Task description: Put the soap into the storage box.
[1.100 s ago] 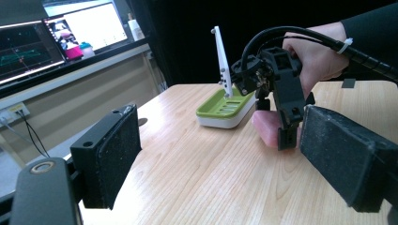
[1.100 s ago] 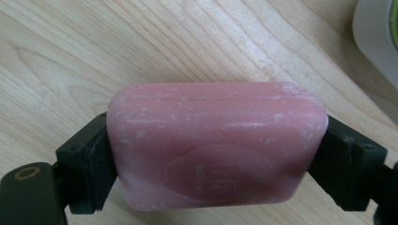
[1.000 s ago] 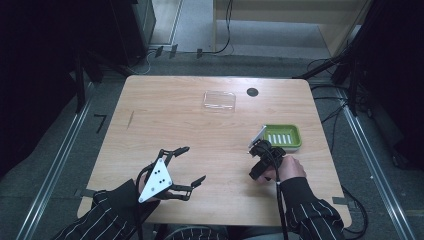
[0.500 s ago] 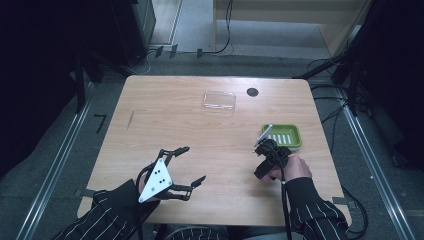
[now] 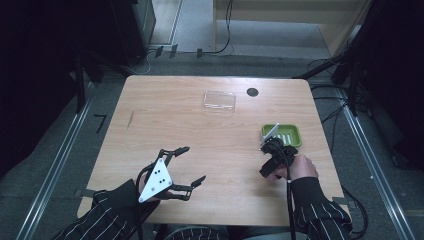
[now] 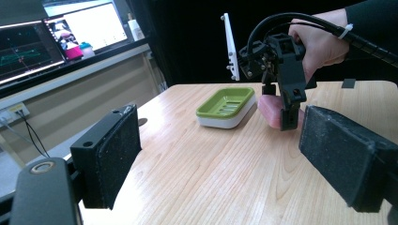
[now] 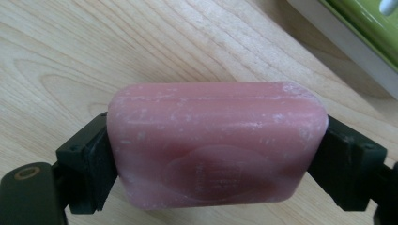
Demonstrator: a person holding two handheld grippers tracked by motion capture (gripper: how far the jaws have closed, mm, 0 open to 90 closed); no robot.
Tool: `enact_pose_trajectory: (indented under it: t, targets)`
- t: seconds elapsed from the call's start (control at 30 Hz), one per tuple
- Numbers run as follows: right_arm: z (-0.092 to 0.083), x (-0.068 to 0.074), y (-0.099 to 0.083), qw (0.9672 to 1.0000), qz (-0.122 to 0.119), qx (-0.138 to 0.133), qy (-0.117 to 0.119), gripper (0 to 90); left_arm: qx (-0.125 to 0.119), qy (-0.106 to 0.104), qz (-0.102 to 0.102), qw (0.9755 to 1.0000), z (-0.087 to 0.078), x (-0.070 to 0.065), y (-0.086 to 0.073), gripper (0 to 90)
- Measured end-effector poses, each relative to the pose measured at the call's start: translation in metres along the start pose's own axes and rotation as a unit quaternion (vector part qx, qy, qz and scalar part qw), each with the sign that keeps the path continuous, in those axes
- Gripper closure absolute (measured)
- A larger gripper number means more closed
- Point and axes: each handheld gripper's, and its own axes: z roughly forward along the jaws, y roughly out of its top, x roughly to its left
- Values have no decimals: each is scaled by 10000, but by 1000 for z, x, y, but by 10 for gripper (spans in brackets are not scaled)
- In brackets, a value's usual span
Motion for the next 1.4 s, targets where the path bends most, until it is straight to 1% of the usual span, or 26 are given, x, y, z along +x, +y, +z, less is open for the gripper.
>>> enact_pose_trajectory:
  t: [0.47,0.53,0.57,0.6,0.7,0.77,0.83,0.87,1.03,1.07,1.13,1.2,1.33,1.4]
  targets:
    - [-3,-12,-5,9999,144,39,-33,132,-5,2,-9,10000,0,0,0,135]
    - [-4,-15,-6,9999,159,1,-36,132,-5,4,-11,10000,0,0,0,136]
    - [-5,-16,-7,9997,223,6,-31,132,-9,2,-12,10000,0,0,0,135]
    - [-5,-18,-8,9998,201,1,-44,132,-7,0,-8,10000,0,0,0,135]
    - [-7,-22,-10,9995,306,-16,-62,132,-7,3,-10,10000,0,0,0,135]
    - [-9,-25,-10,9994,324,-53,-66,132,-1,2,-6,10000,0,0,0,136]
    - [-10,-26,-11,9994,337,-59,-81,132,3,0,3,10000,0,0,0,135]
    - [-11,-27,-11,9993,343,-116,-78,132,-5,2,-6,10000,0,0,0,135]
    - [-15,-31,-10,9989,441,-121,-87,132,-7,5,-11,10000,0,0,0,135]
    - [-15,-32,-11,9990,421,-149,-93,132,1,1,-5,10000,0,0,0,136]
    - [-17,-33,-11,9987,466,-154,-98,132,3,-4,1,10000,0,0,0,135]
    - [-17,-34,-11,9987,462,-173,-105,132,0,-2,0,10000,0,0,0,135]
    - [-19,-39,-10,9981,550,-264,-93,132,-5,-4,0,10000,0,0,0,136]
    - [-19,-40,-10,9982,538,-264,-98,132,-3,-5,10,10000,0,0,0,136]
